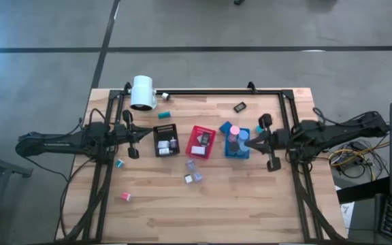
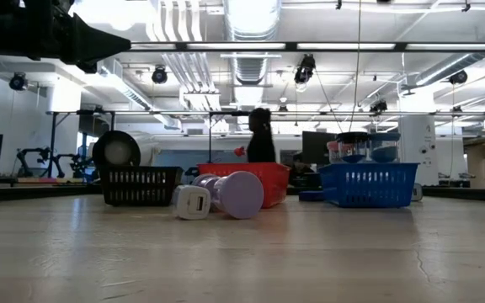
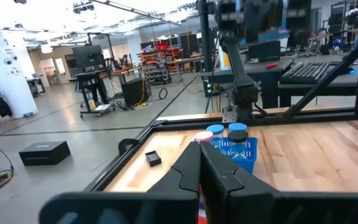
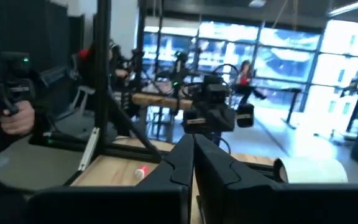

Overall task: Pick & Place Office items
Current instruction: Put the pink charger adapter into the black basket

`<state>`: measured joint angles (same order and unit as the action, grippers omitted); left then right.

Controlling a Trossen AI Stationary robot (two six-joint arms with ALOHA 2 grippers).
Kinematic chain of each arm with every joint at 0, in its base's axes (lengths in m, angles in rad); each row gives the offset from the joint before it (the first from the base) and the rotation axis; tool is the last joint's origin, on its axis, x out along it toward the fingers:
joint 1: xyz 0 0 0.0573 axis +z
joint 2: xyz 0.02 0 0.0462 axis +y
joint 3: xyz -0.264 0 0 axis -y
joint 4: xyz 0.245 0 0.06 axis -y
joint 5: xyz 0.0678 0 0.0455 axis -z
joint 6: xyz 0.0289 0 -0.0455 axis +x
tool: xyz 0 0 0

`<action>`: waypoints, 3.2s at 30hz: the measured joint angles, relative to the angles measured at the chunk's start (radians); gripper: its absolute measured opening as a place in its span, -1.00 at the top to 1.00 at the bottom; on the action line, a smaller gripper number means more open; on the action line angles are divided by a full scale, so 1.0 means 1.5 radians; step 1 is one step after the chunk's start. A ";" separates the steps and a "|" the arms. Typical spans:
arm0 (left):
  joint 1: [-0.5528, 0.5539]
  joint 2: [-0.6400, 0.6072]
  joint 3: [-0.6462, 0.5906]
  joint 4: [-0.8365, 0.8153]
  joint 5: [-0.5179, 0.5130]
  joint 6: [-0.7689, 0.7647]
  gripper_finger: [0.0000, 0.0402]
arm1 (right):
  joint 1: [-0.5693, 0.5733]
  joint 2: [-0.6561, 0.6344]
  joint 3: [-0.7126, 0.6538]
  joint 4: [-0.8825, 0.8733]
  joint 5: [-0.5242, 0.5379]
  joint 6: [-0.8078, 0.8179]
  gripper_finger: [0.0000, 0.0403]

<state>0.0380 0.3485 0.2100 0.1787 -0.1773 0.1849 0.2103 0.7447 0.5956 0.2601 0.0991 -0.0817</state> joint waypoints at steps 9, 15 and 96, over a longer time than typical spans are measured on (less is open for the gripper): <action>0.000 0.000 -0.001 0.000 -0.002 0.001 0.97 | -0.002 -0.074 -0.253 0.269 0.026 0.019 0.96; 0.000 0.001 -0.001 0.000 -0.003 -0.002 0.97 | -0.003 -0.097 -0.348 0.366 0.062 0.033 0.96; -0.595 0.649 0.325 -0.655 0.207 -0.610 -0.42 | -0.037 -0.359 -0.381 0.053 0.073 0.068 0.96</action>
<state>-0.8551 1.3223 0.6971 -0.8038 0.1339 -0.7301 0.1543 0.2057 0.0238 0.3396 0.2089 0.0201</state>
